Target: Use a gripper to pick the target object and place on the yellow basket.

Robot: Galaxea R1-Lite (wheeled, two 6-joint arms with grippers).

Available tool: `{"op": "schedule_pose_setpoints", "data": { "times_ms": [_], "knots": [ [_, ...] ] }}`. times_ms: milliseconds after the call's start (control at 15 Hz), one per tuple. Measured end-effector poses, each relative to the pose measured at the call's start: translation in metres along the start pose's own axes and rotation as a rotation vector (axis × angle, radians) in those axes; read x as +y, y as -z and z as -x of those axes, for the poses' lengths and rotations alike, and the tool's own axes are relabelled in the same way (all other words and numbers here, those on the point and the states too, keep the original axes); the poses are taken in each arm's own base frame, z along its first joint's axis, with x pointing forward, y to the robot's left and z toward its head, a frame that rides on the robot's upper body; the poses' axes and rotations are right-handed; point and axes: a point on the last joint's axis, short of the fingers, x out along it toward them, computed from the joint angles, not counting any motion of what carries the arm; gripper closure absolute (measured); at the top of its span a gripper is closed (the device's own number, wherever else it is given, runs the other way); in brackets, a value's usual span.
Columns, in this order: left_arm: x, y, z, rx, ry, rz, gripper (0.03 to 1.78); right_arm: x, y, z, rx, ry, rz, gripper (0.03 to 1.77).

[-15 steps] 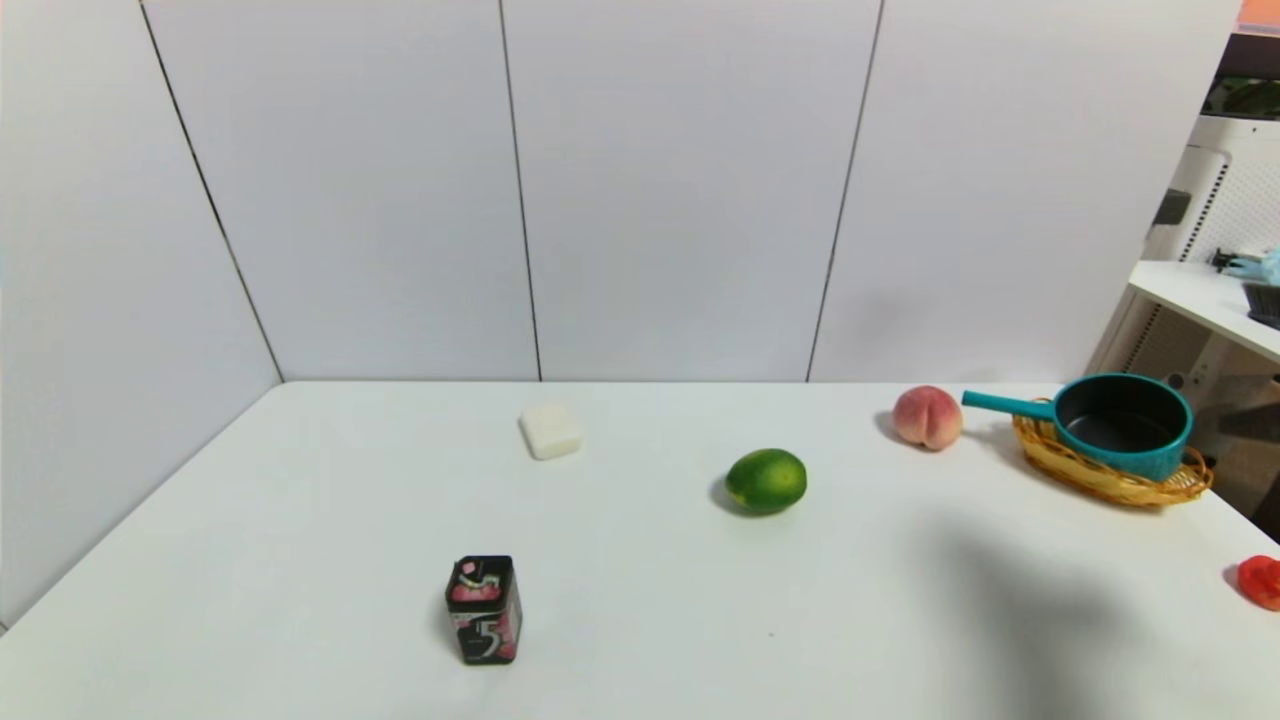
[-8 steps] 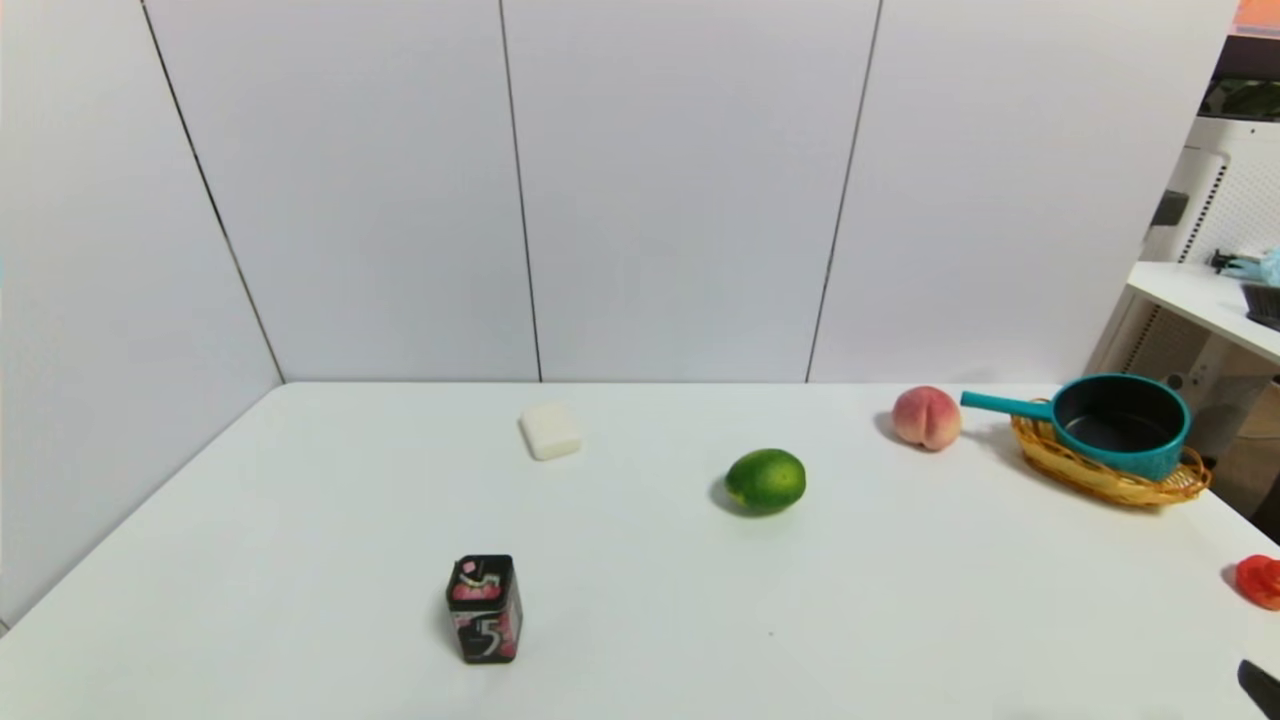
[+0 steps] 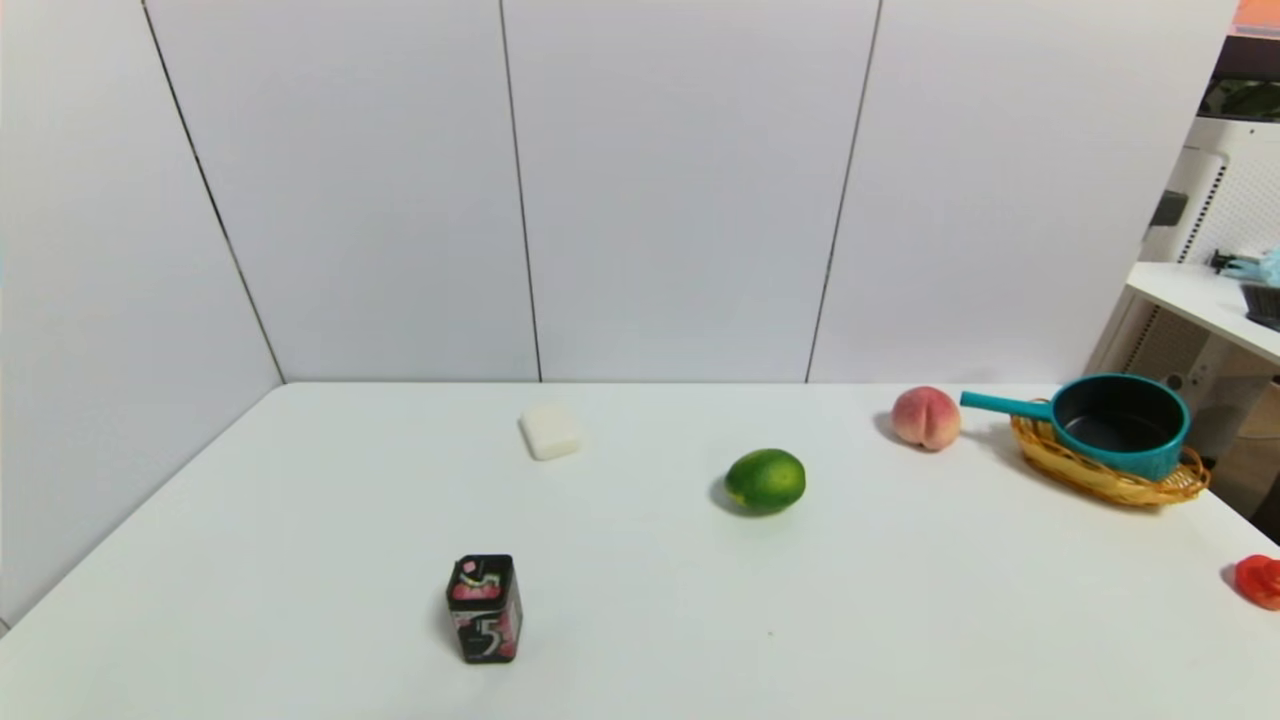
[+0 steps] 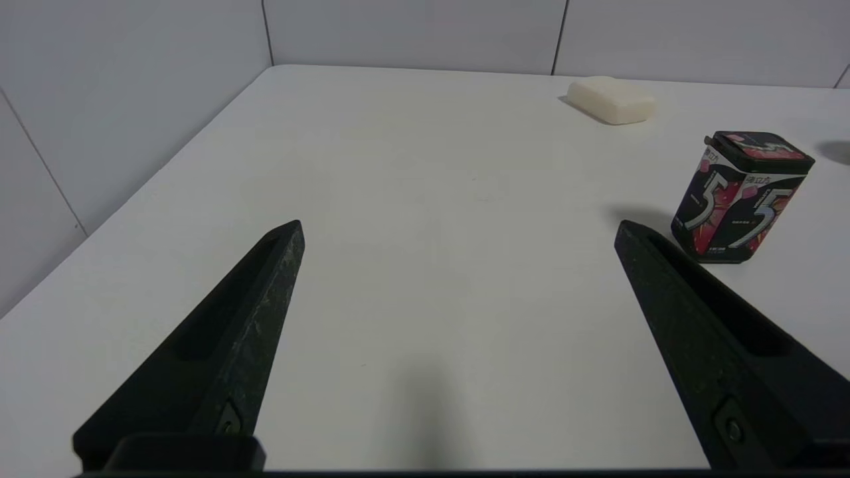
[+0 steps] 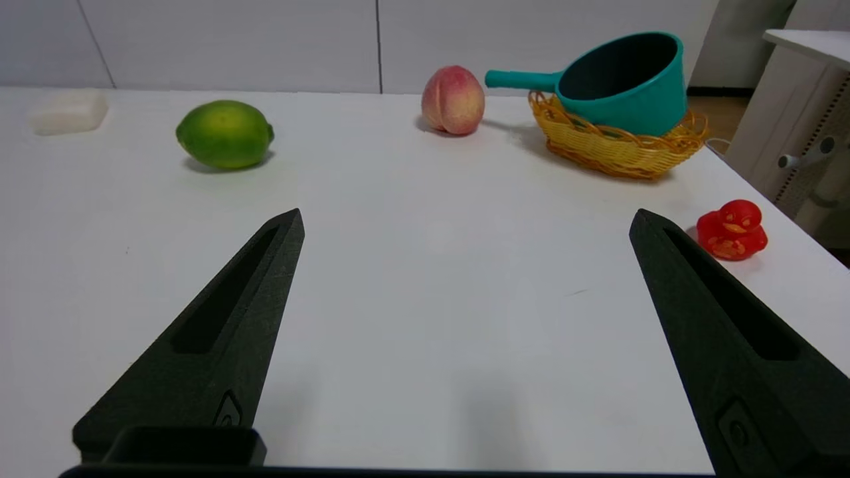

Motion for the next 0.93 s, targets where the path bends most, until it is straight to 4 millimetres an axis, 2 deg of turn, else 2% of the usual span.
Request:
{"op": "schedule_pose_setpoints", "data": {
  "times_ms": [200, 933],
  "knots": [
    [0.0000, 0.0000, 0.0000, 0.000, 0.000, 0.000, 0.12, -0.0006, 0.0007, 0.0022, -0.027, 0.026, -0.053, 0.11],
    [0.0000, 0.0000, 0.0000, 0.000, -0.001, 0.000, 0.12, -0.0008, 0.0011, 0.0027, -0.032, 0.032, -0.059, 0.11]
  ]
}}
